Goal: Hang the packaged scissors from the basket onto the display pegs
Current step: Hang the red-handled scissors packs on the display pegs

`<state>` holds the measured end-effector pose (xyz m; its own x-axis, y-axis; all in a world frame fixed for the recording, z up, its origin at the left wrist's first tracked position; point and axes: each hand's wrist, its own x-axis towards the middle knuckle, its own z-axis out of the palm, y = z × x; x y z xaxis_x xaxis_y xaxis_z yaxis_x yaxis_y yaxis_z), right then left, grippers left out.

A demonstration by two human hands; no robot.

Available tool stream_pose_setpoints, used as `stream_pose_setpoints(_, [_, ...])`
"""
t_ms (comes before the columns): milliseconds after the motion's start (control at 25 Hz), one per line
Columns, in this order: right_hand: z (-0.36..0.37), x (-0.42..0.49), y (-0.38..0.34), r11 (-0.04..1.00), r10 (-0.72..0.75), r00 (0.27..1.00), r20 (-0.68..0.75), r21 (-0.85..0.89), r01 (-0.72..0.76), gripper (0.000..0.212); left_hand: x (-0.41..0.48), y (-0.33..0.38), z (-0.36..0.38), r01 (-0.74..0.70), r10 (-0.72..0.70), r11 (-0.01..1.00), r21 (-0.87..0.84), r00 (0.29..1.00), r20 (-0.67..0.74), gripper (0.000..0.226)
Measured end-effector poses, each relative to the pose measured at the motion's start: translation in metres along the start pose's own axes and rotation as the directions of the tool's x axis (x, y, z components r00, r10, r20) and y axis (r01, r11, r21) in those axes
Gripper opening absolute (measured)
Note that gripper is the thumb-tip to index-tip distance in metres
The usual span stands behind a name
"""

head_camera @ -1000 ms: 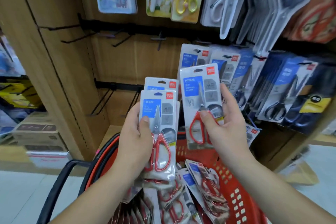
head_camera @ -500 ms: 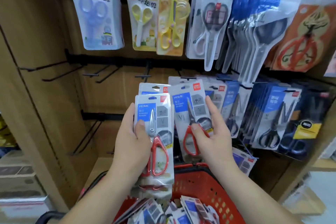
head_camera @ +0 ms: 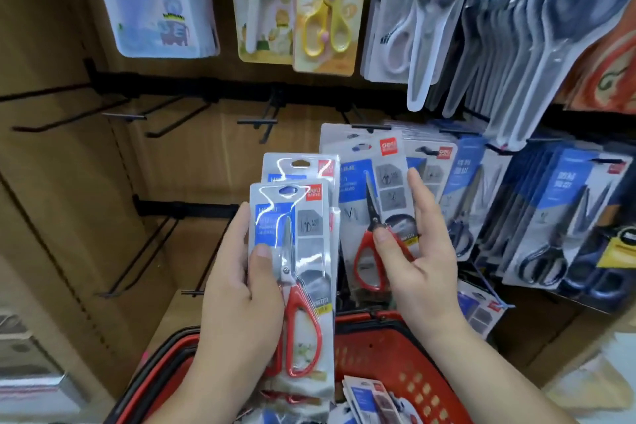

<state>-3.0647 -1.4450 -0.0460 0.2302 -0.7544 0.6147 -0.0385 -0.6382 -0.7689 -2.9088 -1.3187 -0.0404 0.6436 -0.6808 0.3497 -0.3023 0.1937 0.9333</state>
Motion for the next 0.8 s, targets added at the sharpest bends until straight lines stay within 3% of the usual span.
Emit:
stream_pose_setpoints(280, [0.012,0.009,-0.024,0.986,0.155,0.988,0.004,0.066,-0.155,0.072,-0.004,0.013,-0.003,0.005,-0.005,1.0,0.0,0.998,0.064,0.046])
stream_pose_setpoints(600, [0.016,0.015,-0.013,0.952,0.305,0.952,0.039,-0.02,-0.304,0.075,-0.002,0.007,-0.005,0.024,-0.022,0.999,-0.025,0.997,0.08,0.048])
stream_pose_setpoints(720, [0.01,0.027,-0.018,0.954,0.255,0.966,-0.039,-0.153,-0.258,0.066,-0.002,0.003,-0.004,0.035,-0.031,0.998,-0.05,0.996,0.078,0.045])
stream_pose_setpoints(800, [0.012,0.019,-0.036,0.974,0.174,0.983,-0.066,-0.134,-0.181,0.05,-0.001,0.001,-0.003,0.024,-0.021,0.999,-0.037,0.998,0.067,0.046])
